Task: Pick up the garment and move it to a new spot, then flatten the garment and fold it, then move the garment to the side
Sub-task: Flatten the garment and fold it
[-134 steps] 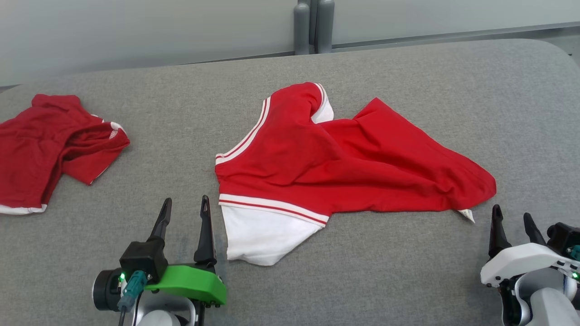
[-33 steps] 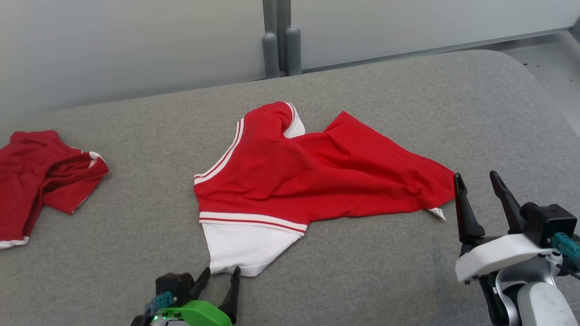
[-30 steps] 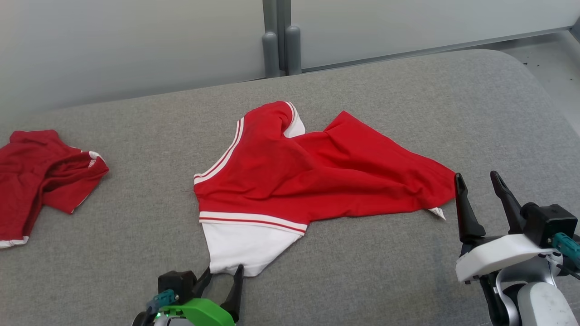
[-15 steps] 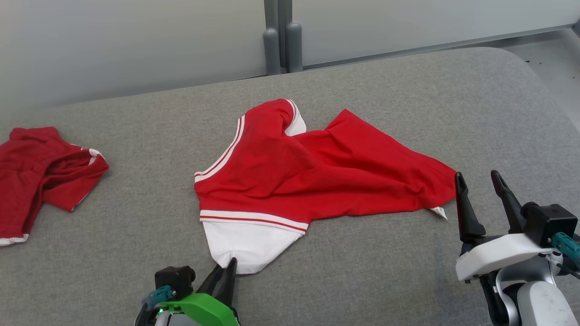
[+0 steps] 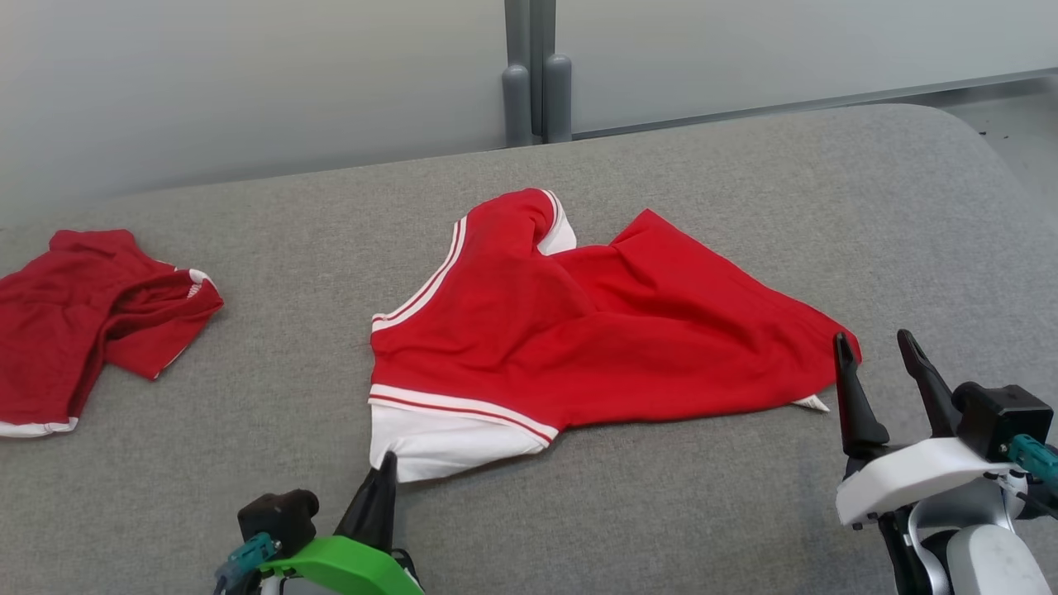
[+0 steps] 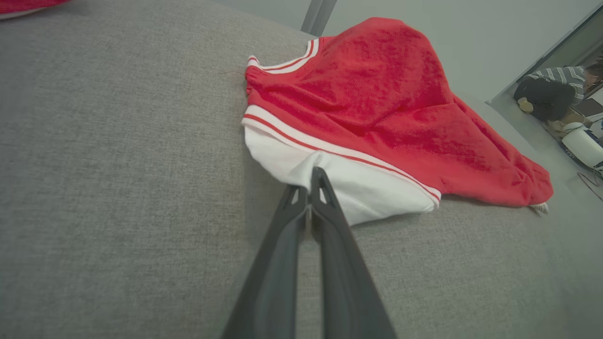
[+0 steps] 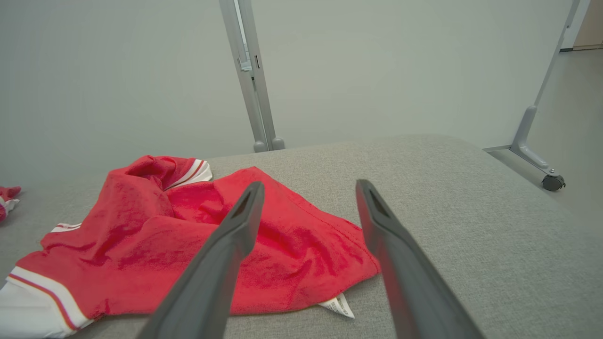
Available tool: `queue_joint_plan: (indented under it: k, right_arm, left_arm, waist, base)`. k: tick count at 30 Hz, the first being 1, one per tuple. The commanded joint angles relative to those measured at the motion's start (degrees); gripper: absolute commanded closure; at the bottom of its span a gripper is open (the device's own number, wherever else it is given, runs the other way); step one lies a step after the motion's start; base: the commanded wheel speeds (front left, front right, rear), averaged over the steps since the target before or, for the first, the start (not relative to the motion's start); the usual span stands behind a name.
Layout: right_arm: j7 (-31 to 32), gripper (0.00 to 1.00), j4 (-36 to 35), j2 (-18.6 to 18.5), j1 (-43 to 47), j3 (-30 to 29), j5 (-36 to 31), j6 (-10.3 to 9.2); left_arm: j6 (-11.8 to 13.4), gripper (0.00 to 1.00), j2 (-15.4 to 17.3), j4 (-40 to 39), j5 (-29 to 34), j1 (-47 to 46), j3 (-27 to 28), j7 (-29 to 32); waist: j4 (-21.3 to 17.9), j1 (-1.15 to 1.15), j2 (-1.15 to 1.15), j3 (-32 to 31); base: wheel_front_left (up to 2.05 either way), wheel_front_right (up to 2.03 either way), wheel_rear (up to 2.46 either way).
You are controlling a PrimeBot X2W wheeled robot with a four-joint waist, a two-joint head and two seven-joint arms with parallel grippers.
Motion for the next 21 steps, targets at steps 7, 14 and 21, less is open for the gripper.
queue_joint_plan:
  k: [7,14,21]
  right_arm:
    - [0.89,0.0,5.43,-0.18,2.61,-1.93,0.47,0.0]
    - [1.11,0.0,12.93,-0.17,2.58,-2.89,1.25,0.0]
    - [0.39,0.0,21.47,-0.19,-1.51,-2.14,4.56,0.0]
  left_arm:
    - [3.65,1.0,2.7,-6.03,-0.3,4.29,3.03,-1.22]
    - [6.27,1.0,5.11,-10.48,-0.6,6.86,5.61,-1.14]
    - [7.26,1.0,5.49,-12.35,0.03,7.5,4.96,-0.3]
  waist:
    - [1.05,0.0,0.33,-1.04]
    - [1.86,0.0,0.33,-1.05]
    - [2.64,0.0,0.33,-0.53]
  base:
    - [0.0,0.0,0.0]
    - [0.0,0.0,0.0]
    - [0.0,0.0,0.0]
